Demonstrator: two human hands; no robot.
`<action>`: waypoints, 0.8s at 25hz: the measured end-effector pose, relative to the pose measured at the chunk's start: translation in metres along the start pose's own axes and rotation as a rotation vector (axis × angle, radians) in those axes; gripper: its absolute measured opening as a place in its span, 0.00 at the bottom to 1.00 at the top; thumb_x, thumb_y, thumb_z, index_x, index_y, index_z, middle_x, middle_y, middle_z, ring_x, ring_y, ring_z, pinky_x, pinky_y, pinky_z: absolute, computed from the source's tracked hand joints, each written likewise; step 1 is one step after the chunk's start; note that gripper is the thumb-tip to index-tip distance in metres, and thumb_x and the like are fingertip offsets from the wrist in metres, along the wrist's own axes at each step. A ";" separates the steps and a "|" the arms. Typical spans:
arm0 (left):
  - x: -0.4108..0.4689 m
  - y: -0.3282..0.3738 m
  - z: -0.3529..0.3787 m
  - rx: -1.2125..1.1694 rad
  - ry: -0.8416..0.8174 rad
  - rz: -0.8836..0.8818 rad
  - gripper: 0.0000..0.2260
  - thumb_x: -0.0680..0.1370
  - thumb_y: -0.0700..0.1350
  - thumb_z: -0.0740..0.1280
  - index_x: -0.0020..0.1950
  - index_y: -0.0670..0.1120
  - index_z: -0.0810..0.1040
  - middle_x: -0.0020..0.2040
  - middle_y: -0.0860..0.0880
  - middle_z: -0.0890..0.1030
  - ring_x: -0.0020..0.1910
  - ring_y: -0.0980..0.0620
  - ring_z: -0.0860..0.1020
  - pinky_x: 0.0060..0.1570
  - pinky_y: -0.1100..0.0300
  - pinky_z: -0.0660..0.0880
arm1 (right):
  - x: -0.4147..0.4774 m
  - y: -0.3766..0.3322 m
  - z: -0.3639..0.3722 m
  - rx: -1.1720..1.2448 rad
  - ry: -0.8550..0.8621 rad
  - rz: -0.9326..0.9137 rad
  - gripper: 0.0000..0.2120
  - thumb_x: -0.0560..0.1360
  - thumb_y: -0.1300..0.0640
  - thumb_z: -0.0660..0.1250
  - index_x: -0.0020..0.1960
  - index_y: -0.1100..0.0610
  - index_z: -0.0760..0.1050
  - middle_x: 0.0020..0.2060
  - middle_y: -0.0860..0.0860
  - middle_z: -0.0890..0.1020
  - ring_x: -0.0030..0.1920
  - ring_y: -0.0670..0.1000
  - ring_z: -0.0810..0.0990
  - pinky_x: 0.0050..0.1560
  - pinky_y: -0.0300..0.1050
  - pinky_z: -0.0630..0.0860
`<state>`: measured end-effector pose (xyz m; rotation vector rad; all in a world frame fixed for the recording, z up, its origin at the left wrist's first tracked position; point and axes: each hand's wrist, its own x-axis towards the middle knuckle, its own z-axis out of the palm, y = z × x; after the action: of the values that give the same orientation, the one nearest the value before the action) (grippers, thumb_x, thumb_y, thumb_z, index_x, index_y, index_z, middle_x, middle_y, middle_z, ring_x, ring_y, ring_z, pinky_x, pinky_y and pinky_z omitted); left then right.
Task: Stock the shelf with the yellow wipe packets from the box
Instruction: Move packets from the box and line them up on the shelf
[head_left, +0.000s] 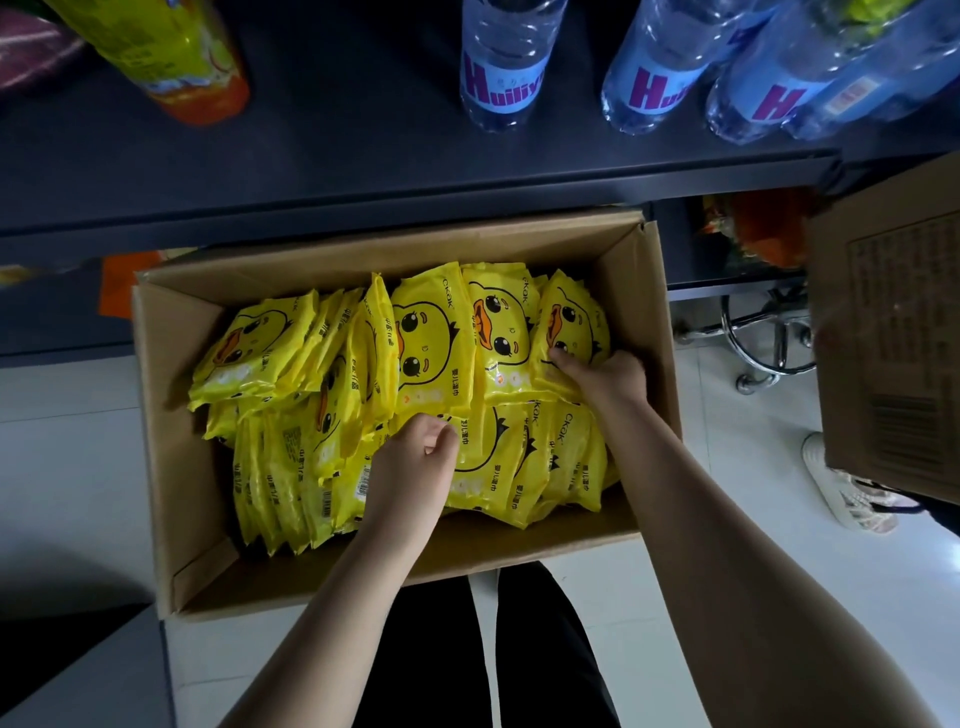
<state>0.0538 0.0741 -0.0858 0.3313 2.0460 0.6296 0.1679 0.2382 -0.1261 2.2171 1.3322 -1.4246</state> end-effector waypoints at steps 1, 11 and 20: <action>0.000 0.001 0.003 -0.034 -0.009 -0.008 0.07 0.78 0.45 0.61 0.51 0.45 0.77 0.51 0.47 0.82 0.53 0.50 0.79 0.53 0.49 0.77 | 0.000 0.002 0.002 -0.008 0.030 -0.026 0.34 0.68 0.45 0.73 0.66 0.62 0.69 0.62 0.58 0.75 0.62 0.58 0.74 0.54 0.45 0.71; -0.004 0.027 0.051 -0.669 -0.069 -0.298 0.11 0.79 0.45 0.62 0.55 0.39 0.76 0.46 0.47 0.80 0.47 0.51 0.79 0.44 0.61 0.77 | -0.018 -0.026 -0.025 0.599 -0.166 0.344 0.18 0.73 0.64 0.69 0.61 0.62 0.71 0.58 0.59 0.78 0.60 0.58 0.76 0.54 0.52 0.74; 0.011 0.050 0.101 -1.117 0.049 -0.521 0.24 0.73 0.48 0.69 0.63 0.35 0.71 0.57 0.40 0.79 0.55 0.48 0.78 0.51 0.60 0.77 | -0.032 -0.034 -0.065 0.747 -0.246 0.098 0.15 0.75 0.59 0.67 0.61 0.58 0.72 0.51 0.57 0.82 0.47 0.58 0.82 0.45 0.60 0.78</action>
<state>0.1334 0.1514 -0.1097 -0.8354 1.4285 1.2965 0.1787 0.2768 -0.0568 2.3228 0.6507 -2.3363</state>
